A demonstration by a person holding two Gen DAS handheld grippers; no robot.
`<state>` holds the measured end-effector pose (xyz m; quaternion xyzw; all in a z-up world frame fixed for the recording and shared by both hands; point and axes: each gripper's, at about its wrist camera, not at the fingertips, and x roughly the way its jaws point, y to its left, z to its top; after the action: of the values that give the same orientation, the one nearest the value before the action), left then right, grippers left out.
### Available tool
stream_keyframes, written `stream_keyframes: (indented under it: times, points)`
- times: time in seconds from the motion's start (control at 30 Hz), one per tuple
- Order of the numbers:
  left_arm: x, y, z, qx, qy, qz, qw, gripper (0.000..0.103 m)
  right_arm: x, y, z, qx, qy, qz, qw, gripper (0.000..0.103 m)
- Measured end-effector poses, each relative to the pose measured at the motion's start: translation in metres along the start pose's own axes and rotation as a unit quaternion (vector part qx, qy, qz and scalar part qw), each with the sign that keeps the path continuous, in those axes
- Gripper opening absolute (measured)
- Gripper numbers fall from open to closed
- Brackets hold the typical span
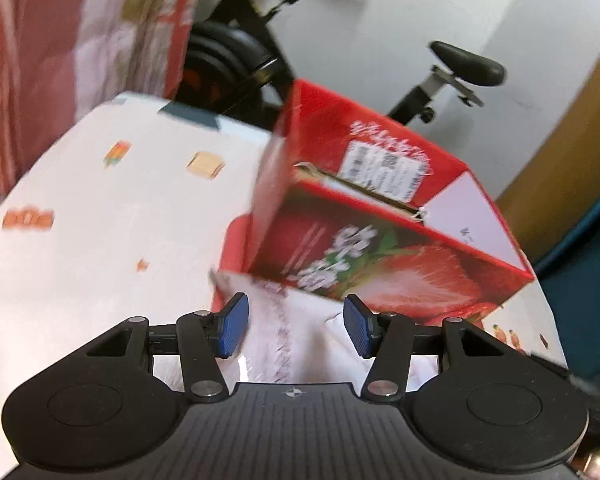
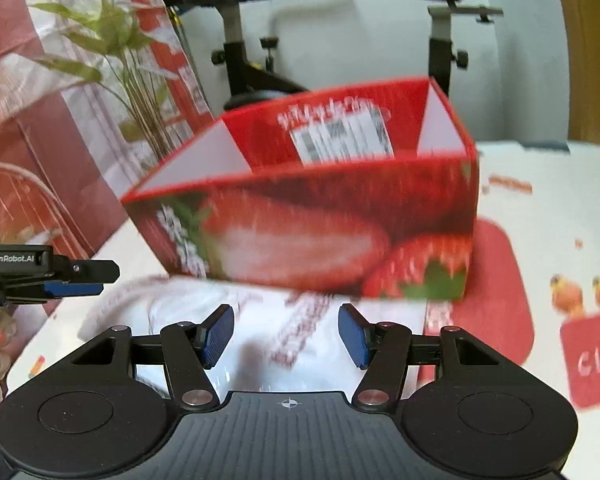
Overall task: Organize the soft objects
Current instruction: 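Move both grippers to the white mask package beside the box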
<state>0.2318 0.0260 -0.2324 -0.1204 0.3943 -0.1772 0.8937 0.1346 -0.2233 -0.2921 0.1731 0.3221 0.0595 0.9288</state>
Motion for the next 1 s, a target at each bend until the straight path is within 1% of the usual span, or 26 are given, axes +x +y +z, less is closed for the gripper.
stream_keyframes:
  times: [0.03, 0.07, 0.13, 0.2, 0.37, 0.43, 0.5, 0.63, 0.77, 0.93, 1.0]
  points:
    - [0.003, 0.003, -0.003, -0.008, 0.004, 0.005, 1.0000, 0.041, 0.001, -0.001, -0.004, 0.006, 0.005, 0.001, 1.000, 0.055]
    - [0.006, 0.005, -0.007, -0.009, 0.012, 0.010, 0.9998, 0.040, 0.002, -0.003, -0.007, 0.011, 0.008, 0.001, 1.000, 0.056]
    - [0.012, 0.006, -0.012, -0.008, 0.025, 0.020, 0.9995, 0.040, 0.002, -0.007, -0.010, 0.021, 0.010, -0.002, 1.000, 0.060]
    - [0.015, 0.007, -0.016, -0.002, 0.023, 0.023, 0.9995, 0.040, 0.002, -0.010, -0.012, 0.027, 0.010, -0.005, 1.000, 0.063]
    - [0.022, 0.014, -0.023, -0.013, 0.028, 0.018, 0.9994, 0.040, 0.006, -0.019, -0.013, 0.041, 0.011, -0.015, 0.999, 0.067]
    - [0.024, 0.016, -0.026, -0.016, 0.029, 0.018, 0.9993, 0.041, 0.009, -0.023, -0.011, 0.048, 0.011, -0.022, 0.999, 0.074]
    - [0.025, 0.018, -0.030, -0.020, 0.029, 0.018, 0.9992, 0.041, 0.011, -0.028, -0.012, 0.061, 0.012, -0.026, 0.998, 0.078]
    - [0.027, 0.019, -0.033, -0.017, 0.026, 0.016, 0.9994, 0.042, 0.016, -0.039, -0.016, 0.088, 0.019, -0.027, 0.996, 0.078]
    - [0.029, 0.024, -0.037, -0.028, 0.024, 0.006, 0.9993, 0.043, 0.021, -0.042, -0.018, 0.101, 0.026, -0.018, 0.994, 0.079]
    - [0.029, 0.026, -0.042, -0.023, 0.015, -0.001, 0.9996, 0.045, 0.026, -0.037, -0.012, 0.078, 0.038, -0.016, 0.996, 0.079]
    - [0.028, 0.026, -0.044, -0.019, 0.011, -0.002, 0.9998, 0.045, 0.029, -0.030, -0.010, 0.051, 0.042, -0.023, 0.998, 0.079]
